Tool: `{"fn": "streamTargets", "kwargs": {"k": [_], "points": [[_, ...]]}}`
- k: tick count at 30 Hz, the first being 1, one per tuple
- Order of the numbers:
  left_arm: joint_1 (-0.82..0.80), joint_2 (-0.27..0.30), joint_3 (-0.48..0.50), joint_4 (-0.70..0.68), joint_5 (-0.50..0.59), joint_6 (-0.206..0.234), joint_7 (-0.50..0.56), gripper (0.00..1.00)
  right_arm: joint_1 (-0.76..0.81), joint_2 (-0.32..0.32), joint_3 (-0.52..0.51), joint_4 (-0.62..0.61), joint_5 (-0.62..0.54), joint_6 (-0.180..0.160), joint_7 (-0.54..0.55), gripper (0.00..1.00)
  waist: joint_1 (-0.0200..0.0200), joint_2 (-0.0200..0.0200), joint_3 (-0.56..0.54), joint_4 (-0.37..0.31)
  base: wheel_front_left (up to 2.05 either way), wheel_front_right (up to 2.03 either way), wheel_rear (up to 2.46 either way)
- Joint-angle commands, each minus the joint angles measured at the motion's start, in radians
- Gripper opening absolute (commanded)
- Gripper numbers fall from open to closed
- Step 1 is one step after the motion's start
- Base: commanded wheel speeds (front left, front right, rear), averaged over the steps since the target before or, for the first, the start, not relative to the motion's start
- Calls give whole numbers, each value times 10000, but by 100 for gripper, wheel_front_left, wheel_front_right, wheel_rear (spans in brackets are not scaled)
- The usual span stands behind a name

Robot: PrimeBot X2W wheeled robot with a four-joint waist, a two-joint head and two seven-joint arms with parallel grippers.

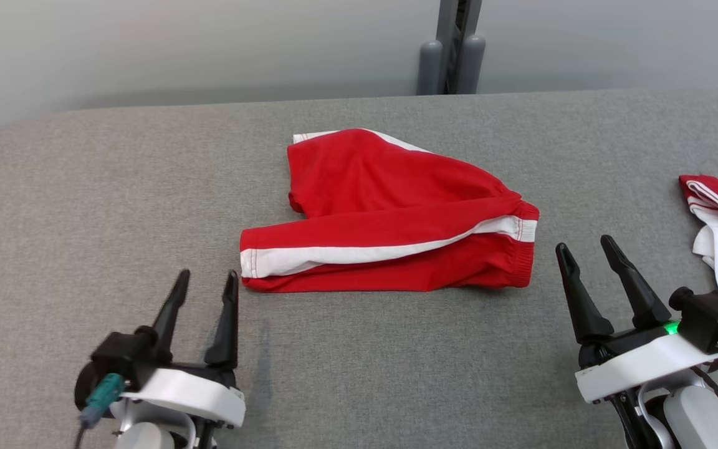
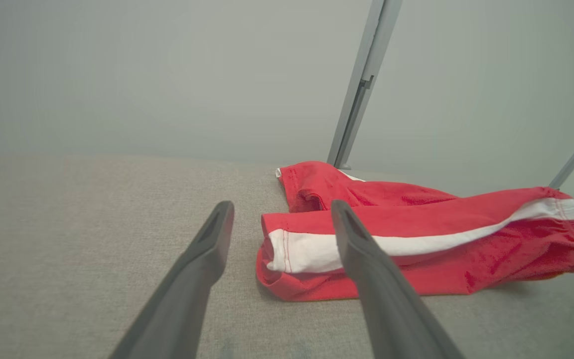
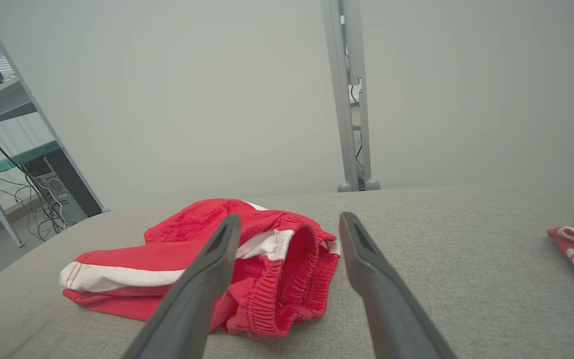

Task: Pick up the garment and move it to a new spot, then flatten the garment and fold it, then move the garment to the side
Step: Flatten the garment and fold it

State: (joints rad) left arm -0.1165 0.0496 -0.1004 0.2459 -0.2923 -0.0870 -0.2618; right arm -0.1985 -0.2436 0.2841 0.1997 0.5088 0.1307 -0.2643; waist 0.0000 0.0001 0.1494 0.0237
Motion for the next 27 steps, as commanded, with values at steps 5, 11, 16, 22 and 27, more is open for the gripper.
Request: {"fn": "streamTargets", "kwargs": {"k": [5,11,16,22,27], "points": [[-832,195,-547,1579,345,-165,55,100,-143,11,-5,-13,-73,1,-4,100,0,-1,373,-356,0,0,0],[-1654,355,-746,2606,309,-230,360,100,-118,74,-65,-9,-124,1,-4,100,0,-1,652,-601,0,0,0],[-2107,396,-657,3060,181,-134,429,100,-204,122,-134,-34,-160,1,-5,100,0,-1,843,-673,0,0,0],[-2574,555,-957,3407,220,-255,587,100,-245,138,-228,26,-286,1,-5,100,0,-1,1007,-658,0,0,0],[-2746,591,-1207,3410,100,-354,561,100,-272,157,-283,50,-356,1,-5,100,0,-1,1028,-615,0,0,0]]}}
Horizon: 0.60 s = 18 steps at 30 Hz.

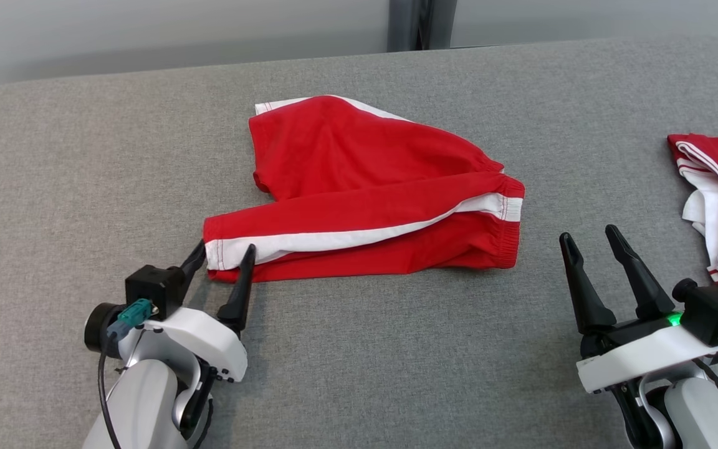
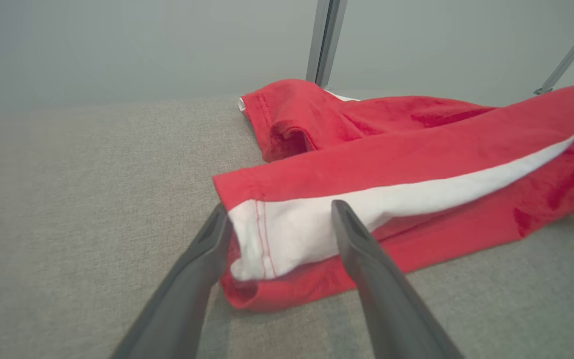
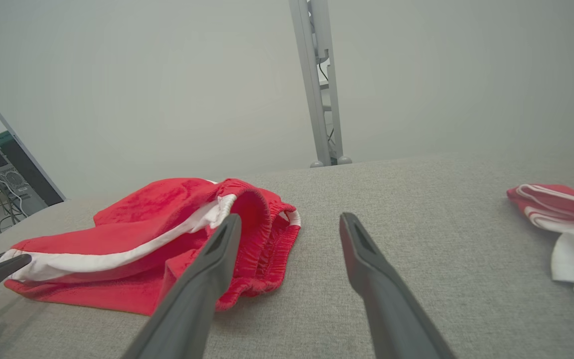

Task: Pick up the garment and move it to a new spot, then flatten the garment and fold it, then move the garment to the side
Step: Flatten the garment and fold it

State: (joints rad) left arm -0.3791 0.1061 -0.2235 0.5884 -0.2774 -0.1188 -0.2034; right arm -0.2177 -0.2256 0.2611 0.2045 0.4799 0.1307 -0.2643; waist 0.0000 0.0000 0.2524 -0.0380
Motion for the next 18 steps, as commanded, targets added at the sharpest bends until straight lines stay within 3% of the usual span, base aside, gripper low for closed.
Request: {"fn": "streamTargets", "kwargs": {"k": [1,18], "points": [[-142,42,-60,-49,-88,-37,-50,100,-73,-17,-64,9,-72,1,-5,100,0,0,-7,13,0,0,0],[405,607,-1013,-899,-649,-127,62,100,23,16,-118,216,-66,1,-5,100,0,0,-167,257,0,0,0]]}}
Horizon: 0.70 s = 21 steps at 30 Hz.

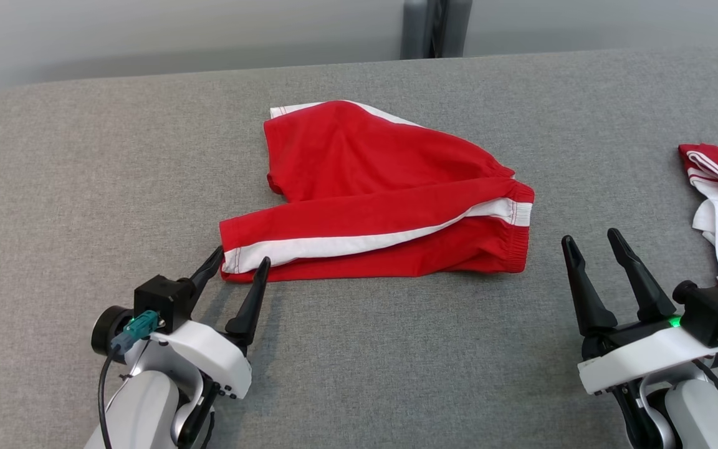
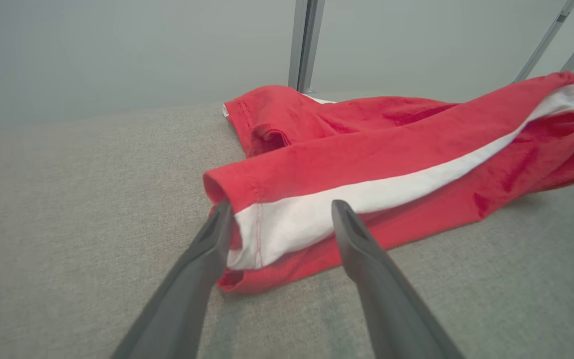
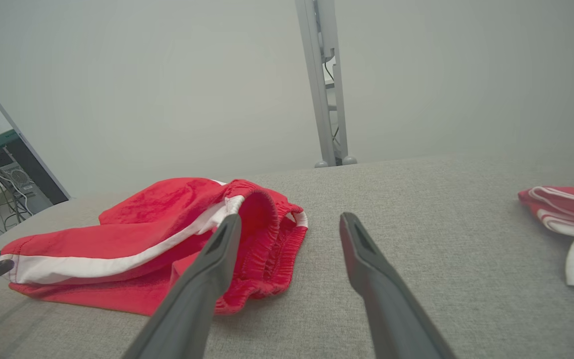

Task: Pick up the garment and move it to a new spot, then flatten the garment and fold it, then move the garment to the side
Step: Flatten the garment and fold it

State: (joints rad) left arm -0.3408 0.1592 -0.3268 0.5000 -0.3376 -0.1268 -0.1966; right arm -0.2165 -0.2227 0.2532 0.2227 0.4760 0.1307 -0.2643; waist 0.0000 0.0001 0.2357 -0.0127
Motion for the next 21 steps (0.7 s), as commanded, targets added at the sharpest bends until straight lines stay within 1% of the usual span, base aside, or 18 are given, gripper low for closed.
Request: {"fn": "streamTargets", "kwargs": {"k": [1,6,7,8,9,10,11,12,16,21], "points": [[35,93,-4,-39,-88,-47,8,100,7,-7,-26,38,-31,1,-5,100,0,-1,-6,14,0,0,0],[22,101,-121,-101,-162,-46,268,100,-72,-20,54,77,-8,1,-5,100,0,-1,6,29,0,0,0],[-1,103,-149,-123,-158,-46,293,98,-94,-28,72,87,3,1,-5,100,0,-1,22,26,0,0,0],[-18,92,-172,-136,-187,-47,341,74,-115,-36,86,100,8,1,-5,100,0,-1,33,23,0,0,0],[-32,88,-204,-147,-208,-47,366,45,-129,-38,97,106,12,1,-5,100,0,-1,42,16,0,0,0],[-44,96,-231,-153,-227,-47,401,32,-133,-43,101,116,12,1,-5,100,0,-1,50,8,0,0,0],[-52,115,-238,-147,-238,-48,420,2,-139,-42,103,127,12,1,-5,100,0,-1,59,-1,0,0,0],[-69,150,-227,-104,-259,1,470,0,-155,-36,94,140,10,1,-5,100,0,-1,67,-18,0,0,0],[-104,230,-230,30,-278,153,532,0,-149,-34,65,173,14,1,-5,100,0,-1,37,-20,0,0,0],[-139,232,-107,-165,-344,299,244,0,-184,-9,57,188,10,1,-5,100,0,-1,-47,38,0,0,0]]}}
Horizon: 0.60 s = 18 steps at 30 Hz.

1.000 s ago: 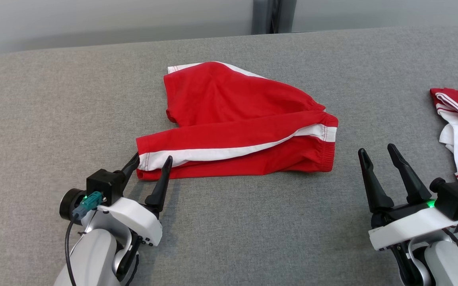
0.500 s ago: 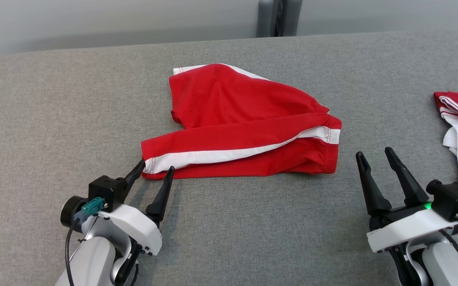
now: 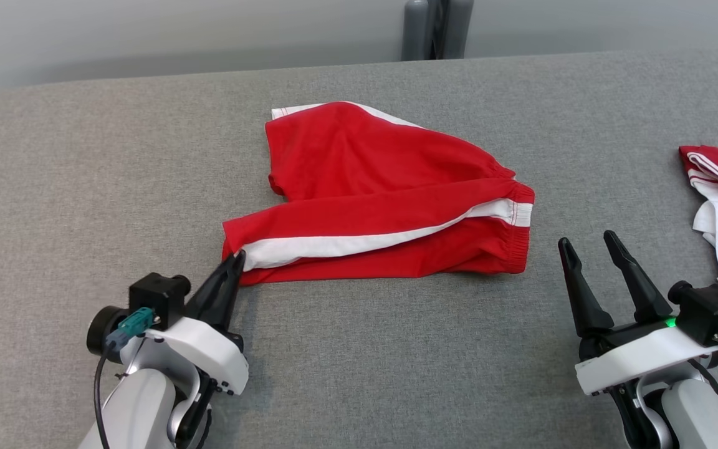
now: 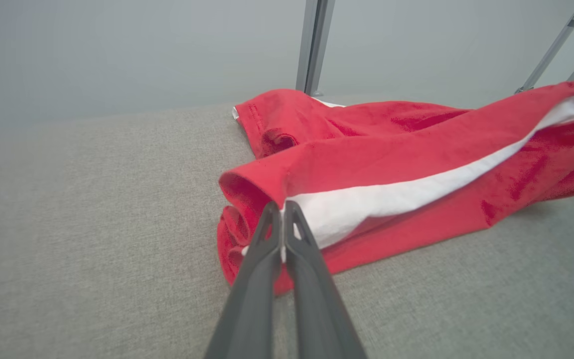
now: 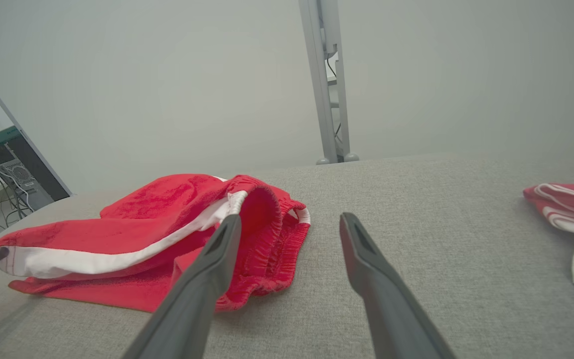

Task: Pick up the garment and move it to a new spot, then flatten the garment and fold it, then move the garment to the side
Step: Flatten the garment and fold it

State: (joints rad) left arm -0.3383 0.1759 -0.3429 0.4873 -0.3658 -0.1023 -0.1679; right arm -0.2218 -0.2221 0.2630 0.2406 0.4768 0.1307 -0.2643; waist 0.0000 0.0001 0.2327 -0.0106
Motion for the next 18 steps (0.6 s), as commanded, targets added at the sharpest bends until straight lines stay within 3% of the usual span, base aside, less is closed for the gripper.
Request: {"fn": "streamTargets", "kwargs": {"k": [1,8,18], "points": [[-157,64,89,-96,-64,79,-128,0,-147,-10,-21,21,6,1,-5,100,0,-1,-46,37,0,0,0],[118,-9,212,-729,-228,157,-543,0,-360,-122,560,514,563,1,94,100,0,-1,-259,305,0,0,0],[453,-107,-44,-1154,-235,187,-626,0,-1075,-232,1255,1228,2221,1,903,100,0,-1,-449,681,0,0,0]]}}
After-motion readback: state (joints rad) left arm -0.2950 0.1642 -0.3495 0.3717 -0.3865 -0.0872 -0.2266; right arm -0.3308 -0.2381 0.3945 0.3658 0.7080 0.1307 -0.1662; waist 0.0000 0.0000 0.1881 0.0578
